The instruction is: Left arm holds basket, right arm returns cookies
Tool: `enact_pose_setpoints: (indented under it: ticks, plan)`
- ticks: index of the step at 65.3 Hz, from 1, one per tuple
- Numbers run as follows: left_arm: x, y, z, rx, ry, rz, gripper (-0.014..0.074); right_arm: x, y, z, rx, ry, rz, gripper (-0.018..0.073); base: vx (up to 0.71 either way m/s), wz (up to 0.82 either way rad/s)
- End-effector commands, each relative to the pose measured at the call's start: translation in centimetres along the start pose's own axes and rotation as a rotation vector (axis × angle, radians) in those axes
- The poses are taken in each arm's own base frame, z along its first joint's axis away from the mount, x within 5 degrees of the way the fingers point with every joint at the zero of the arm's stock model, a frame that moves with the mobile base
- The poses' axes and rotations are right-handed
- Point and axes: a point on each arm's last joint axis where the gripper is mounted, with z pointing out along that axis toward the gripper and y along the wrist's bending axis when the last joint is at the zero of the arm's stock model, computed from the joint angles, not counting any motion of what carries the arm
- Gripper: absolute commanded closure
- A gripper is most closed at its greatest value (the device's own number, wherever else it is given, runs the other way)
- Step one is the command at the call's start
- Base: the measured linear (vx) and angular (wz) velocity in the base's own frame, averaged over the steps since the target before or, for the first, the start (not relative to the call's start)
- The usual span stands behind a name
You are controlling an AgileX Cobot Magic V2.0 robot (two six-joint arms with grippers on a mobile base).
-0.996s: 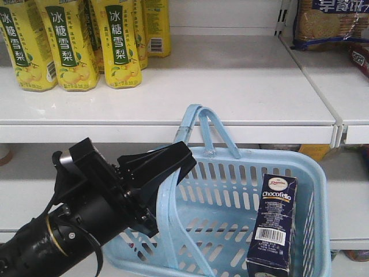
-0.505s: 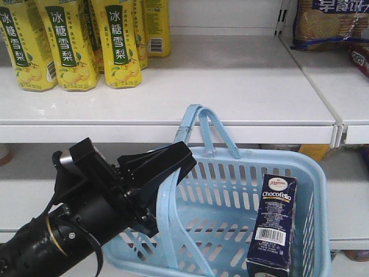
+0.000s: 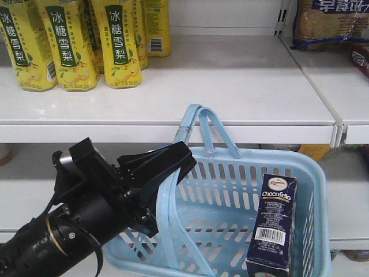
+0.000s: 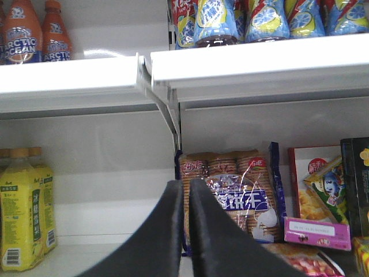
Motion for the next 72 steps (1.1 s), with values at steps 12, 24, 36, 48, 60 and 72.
enact_pose_setpoints:
  ticks: [12, 24, 36, 48, 60, 72]
  plan:
    - [-1.1, -2.8, 0.2, 0.191, -0.110, -0.006, 0.0596, -4.9, 0.3, 5.0, 0.014, 0.146, -0.026, 0.0563, 0.00, 0.00]
    - [-1.1, -2.8, 0.2, 0.191, -0.110, -0.006, 0.0596, -3.5, 0.2, 7.3, 0.025, 0.353, -0.024, 0.0560, 0.00, 0.00]
    - [-1.1, -2.8, 0.2, 0.191, -0.110, -0.006, 0.0596, -1.4, 0.4, 7.4, 0.016, 0.564, 0.031, 0.0514, 0.00, 0.00]
    - [-1.1, -2.8, 0.2, 0.191, -0.110, -0.006, 0.0596, -0.2, 0.8, 6.4, -0.016, 0.739, 0.077, 0.0372, 0.00, 0.00]
    - [-1.1, -2.8, 0.2, 0.191, -0.110, -0.006, 0.0596, 0.7, 1.6, 5.3, -0.075, 0.899, 0.137, 0.0188, 0.00, 0.00]
    - [-1.1, -2.8, 0.2, 0.191, -0.110, -0.006, 0.0596, 1.2, 1.9, 4.5, -0.101, 1.006, 0.164, 0.0080, 0.00, 0.00]
